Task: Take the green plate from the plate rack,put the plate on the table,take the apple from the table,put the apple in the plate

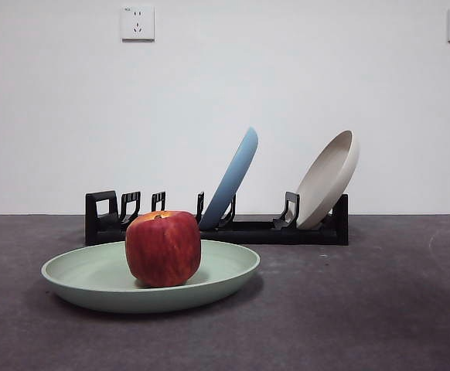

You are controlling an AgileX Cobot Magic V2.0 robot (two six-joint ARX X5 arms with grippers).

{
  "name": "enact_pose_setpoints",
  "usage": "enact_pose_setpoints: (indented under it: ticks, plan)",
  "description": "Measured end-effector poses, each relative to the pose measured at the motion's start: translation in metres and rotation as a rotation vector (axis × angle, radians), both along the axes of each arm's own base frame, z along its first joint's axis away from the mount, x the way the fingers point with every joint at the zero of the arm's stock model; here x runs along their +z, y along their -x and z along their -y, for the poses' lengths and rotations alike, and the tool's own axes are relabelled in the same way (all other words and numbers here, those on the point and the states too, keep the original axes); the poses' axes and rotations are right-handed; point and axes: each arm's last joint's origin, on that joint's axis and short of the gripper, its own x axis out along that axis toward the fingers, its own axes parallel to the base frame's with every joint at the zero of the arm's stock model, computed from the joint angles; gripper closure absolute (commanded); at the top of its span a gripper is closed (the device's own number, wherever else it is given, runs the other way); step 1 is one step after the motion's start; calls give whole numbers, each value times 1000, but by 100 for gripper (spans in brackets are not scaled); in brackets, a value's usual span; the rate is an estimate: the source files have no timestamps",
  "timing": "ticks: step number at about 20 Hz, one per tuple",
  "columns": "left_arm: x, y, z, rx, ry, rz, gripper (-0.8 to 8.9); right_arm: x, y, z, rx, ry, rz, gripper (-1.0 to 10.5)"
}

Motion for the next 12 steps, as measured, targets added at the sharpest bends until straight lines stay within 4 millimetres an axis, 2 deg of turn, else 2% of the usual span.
enact_pose_setpoints:
  ticks: [8,12]
  plan:
    - [0,0,0,0,0,0,817,-23,-3,-2,66,-10,39,962]
    - [0,0,0,0,0,0,817,-33,-1,-4,134,-13,-36,962]
